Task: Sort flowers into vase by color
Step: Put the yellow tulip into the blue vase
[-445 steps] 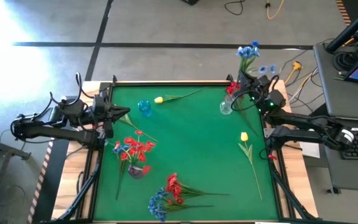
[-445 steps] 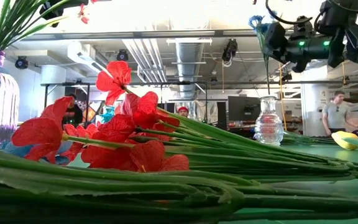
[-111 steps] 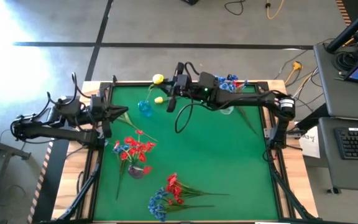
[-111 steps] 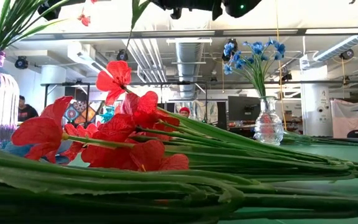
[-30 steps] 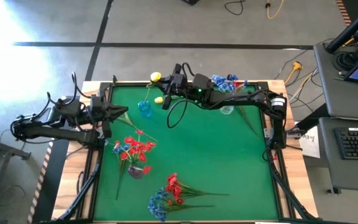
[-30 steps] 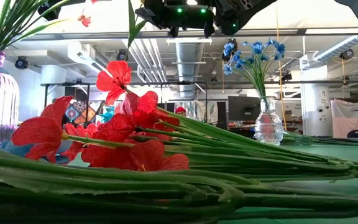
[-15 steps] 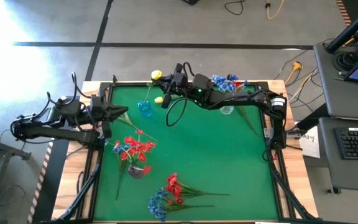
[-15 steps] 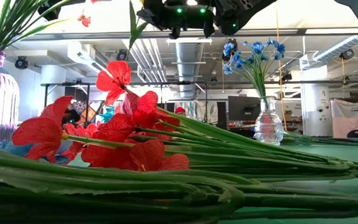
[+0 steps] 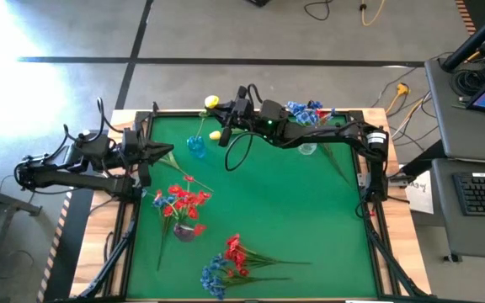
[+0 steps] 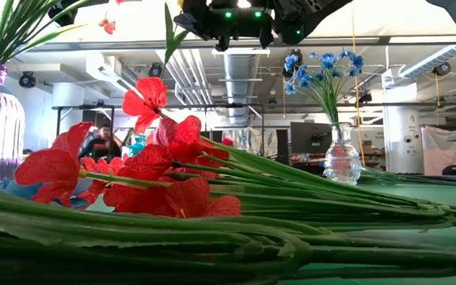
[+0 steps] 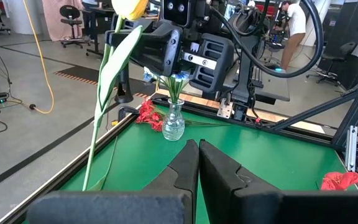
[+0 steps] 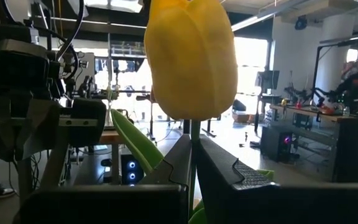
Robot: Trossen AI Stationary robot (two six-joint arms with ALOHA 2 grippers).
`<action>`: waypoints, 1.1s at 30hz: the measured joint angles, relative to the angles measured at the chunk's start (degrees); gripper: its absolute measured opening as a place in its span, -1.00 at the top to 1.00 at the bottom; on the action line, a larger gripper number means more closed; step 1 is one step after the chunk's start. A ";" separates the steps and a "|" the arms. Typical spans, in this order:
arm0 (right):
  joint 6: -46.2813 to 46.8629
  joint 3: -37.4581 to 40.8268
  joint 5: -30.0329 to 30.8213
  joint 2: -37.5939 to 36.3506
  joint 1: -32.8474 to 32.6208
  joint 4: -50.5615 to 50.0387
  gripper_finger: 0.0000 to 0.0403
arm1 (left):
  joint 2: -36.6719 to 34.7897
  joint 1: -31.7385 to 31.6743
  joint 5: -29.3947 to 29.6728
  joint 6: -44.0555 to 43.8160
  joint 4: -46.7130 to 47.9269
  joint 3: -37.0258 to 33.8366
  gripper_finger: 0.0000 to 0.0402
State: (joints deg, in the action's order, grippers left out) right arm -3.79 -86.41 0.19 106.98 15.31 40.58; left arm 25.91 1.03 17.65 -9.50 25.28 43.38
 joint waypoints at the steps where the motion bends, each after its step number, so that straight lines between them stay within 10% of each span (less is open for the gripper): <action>1: -0.01 0.00 0.00 0.00 0.07 0.00 0.94 | 0.00 -0.01 0.00 -0.01 0.00 0.00 1.00; 33: -0.68 0.00 -0.07 0.00 0.09 -0.92 0.94 | 0.11 0.00 -0.20 0.66 0.17 0.00 1.00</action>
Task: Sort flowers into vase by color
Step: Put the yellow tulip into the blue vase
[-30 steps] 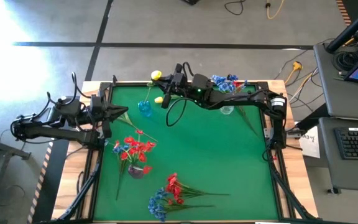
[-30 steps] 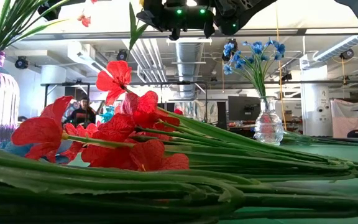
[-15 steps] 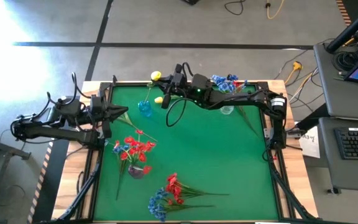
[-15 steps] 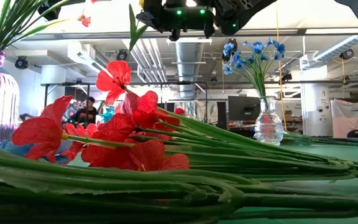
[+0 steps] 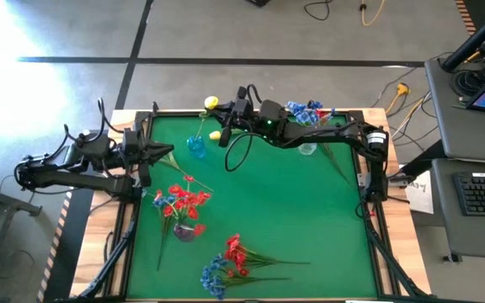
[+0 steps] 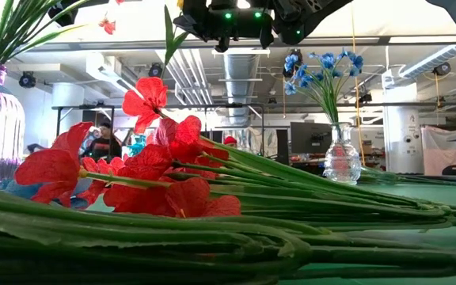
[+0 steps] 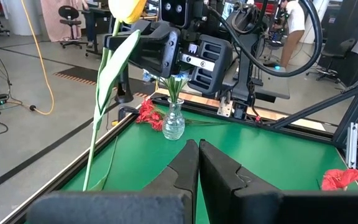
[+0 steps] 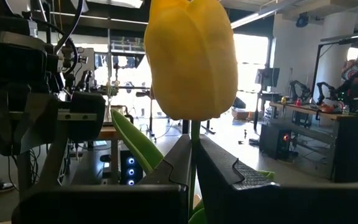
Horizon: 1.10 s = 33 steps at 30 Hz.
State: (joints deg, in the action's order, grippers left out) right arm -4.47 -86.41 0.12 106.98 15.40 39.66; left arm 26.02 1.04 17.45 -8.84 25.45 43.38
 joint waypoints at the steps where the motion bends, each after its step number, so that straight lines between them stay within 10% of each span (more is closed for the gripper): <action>1: 0.00 0.00 0.00 0.00 0.00 0.00 0.94 | 0.02 0.00 0.00 0.00 0.00 0.00 1.00; 33: 7.58 -0.20 4.44 0.00 0.02 -0.52 0.94 | 2.12 0.00 0.20 0.04 -2.95 0.00 1.00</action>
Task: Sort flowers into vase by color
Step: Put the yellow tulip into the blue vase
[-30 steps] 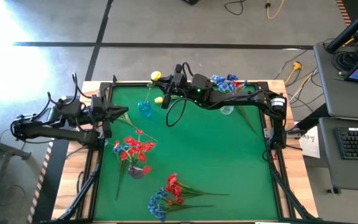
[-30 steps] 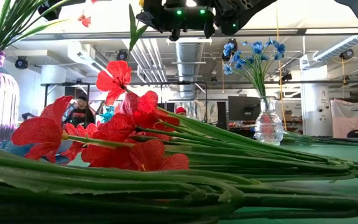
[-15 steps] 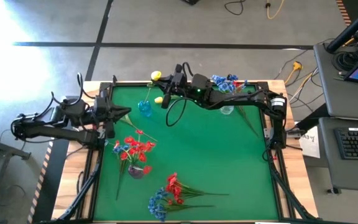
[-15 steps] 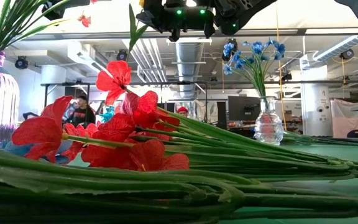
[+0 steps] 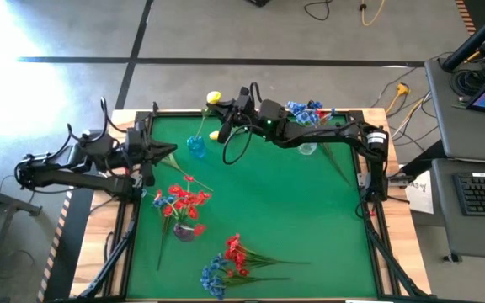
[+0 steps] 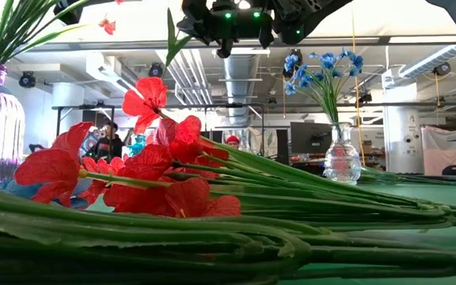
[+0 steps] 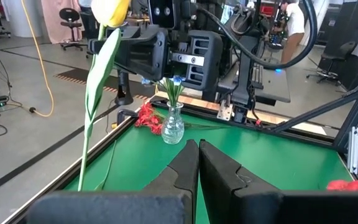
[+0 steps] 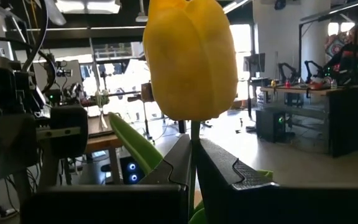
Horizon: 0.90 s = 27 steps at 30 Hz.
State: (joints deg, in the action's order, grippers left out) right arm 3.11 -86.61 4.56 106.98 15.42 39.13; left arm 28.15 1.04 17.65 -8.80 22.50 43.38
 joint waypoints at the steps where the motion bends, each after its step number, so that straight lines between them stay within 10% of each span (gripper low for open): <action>1: 0.09 0.00 0.00 0.00 0.00 0.01 0.94 | -0.07 -0.01 0.00 0.00 0.00 0.00 1.00; 27: 0.83 -3.08 0.04 0.00 0.24 -3.38 0.94 | -0.05 -0.02 0.00 0.96 -0.45 0.00 1.00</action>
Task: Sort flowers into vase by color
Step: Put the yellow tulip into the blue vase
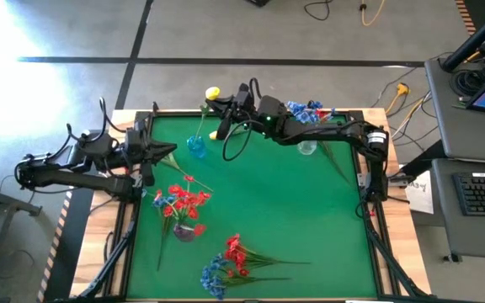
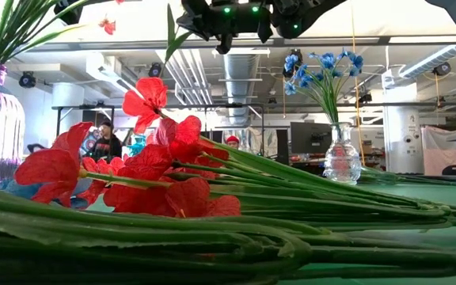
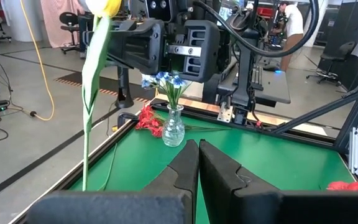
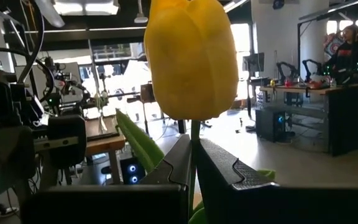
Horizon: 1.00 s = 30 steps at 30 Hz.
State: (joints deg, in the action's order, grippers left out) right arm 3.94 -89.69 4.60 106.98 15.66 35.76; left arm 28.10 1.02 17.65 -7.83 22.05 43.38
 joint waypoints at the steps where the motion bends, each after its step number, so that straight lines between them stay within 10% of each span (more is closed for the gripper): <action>1: 0.04 -0.19 0.00 0.00 0.00 -0.17 0.94 | -0.02 0.02 0.01 0.10 -0.07 0.00 1.00; 30: 0.29 -1.92 0.07 0.00 0.00 -0.30 0.94 | 0.00 0.01 0.00 2.87 -4.06 0.00 1.00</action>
State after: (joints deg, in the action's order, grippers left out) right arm 4.24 -91.61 4.67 106.98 15.66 35.46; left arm 28.10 1.03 17.65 -4.97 17.99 43.38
